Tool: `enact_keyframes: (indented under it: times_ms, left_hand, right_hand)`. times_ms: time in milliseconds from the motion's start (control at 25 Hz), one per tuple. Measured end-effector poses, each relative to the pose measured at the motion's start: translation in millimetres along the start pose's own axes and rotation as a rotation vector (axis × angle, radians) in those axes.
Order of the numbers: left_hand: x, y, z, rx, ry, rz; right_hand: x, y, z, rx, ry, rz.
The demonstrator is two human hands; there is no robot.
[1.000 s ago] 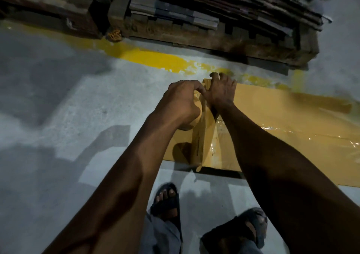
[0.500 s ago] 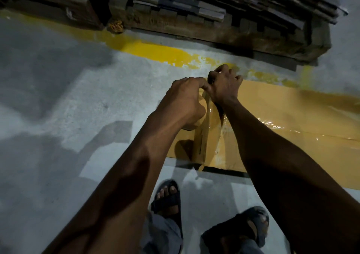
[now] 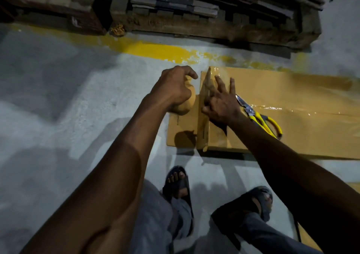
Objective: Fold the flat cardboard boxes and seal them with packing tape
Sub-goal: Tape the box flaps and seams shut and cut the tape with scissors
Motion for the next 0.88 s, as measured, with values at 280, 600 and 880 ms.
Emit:
enact_keyframes:
  times_ms: [280,600,880]
  left_hand:
    - [-13,-7,-6,-0.078,0.005,0.009]
    - [-19,-34,-15,-0.071,0.014,-0.089]
    - [-14,-29,-14,-0.071,0.017,-0.080]
  right_hand:
    - [-89,61,-34,-0.028,0.179,0.256]
    - [-100,72,-22,0.123,0.101,0.201]
    - [-91,66,-28,0.173,-0.062,0.031]
Point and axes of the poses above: each hand's wrist, its own x-axis towards the middle knuckle, its own z-axis out of the back of the hand, y = z × x, the point moved 8 cm from there along x, towards the middle knuckle, and after that the axes turned 5 degrees about z, right-handed, at the moved point
